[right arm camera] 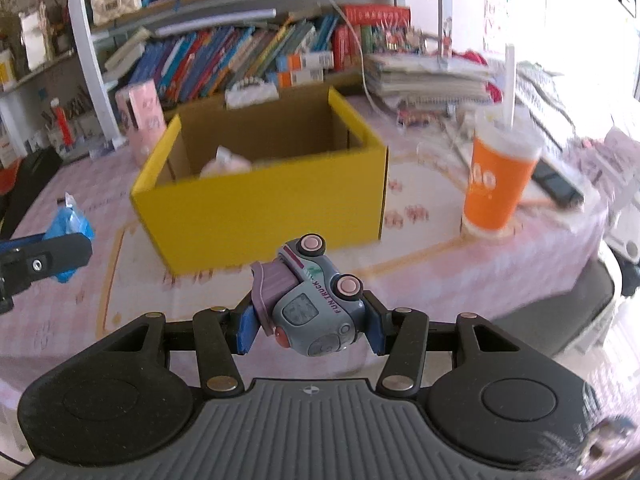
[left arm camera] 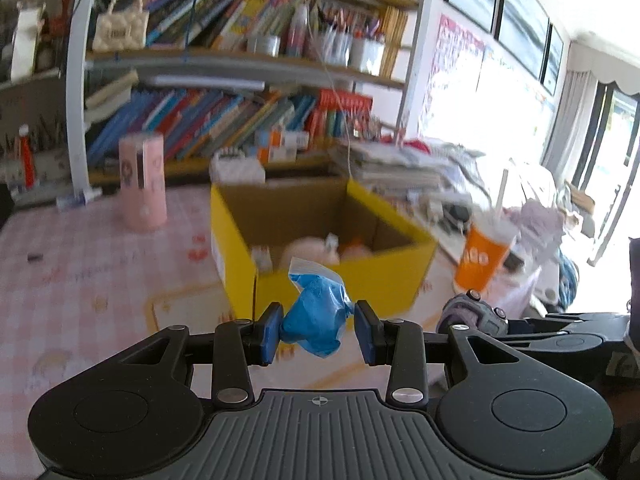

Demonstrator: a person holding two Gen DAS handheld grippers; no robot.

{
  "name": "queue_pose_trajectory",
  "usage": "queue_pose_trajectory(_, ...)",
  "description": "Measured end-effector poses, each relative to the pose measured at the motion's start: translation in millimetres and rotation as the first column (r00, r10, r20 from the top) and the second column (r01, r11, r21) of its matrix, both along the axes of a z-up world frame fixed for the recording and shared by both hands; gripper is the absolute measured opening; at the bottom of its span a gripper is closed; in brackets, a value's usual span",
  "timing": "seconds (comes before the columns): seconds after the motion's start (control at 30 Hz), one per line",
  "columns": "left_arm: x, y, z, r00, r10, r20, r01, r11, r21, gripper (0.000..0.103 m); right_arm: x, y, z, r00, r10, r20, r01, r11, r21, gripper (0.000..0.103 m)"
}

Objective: Organize objects
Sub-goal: 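Lift the blue packet and toy car and carry both toward the yellow box, then lower the packet and toy car into the box and open both tools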

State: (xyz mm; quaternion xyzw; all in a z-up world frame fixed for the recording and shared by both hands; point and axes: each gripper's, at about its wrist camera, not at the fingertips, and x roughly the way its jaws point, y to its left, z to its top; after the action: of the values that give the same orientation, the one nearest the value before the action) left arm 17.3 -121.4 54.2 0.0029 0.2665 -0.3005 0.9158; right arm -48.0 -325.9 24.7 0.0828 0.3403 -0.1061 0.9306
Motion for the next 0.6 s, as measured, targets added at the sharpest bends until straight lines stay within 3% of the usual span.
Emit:
queue_pose_trajectory(0.3, 46.9, -42.0, 28.3, 0.993, 0.033, 0.115, -0.031, 0.999, -0.024, 0.037, 53.1, -33.7, 40.2, 0.987, 0.066, 0.143, -0.059, 0.997, -0.051, 0.049)
queue_pose_trajectory(0.6, 88.0, -78.6, 18.8, 0.99, 0.091, 0.109, -0.094, 0.995, 0.018, 0.037, 120.4, -58.1, 50.8, 0.969, 0.174, 0.176, -0.159, 0.983, -0.097, 0.049)
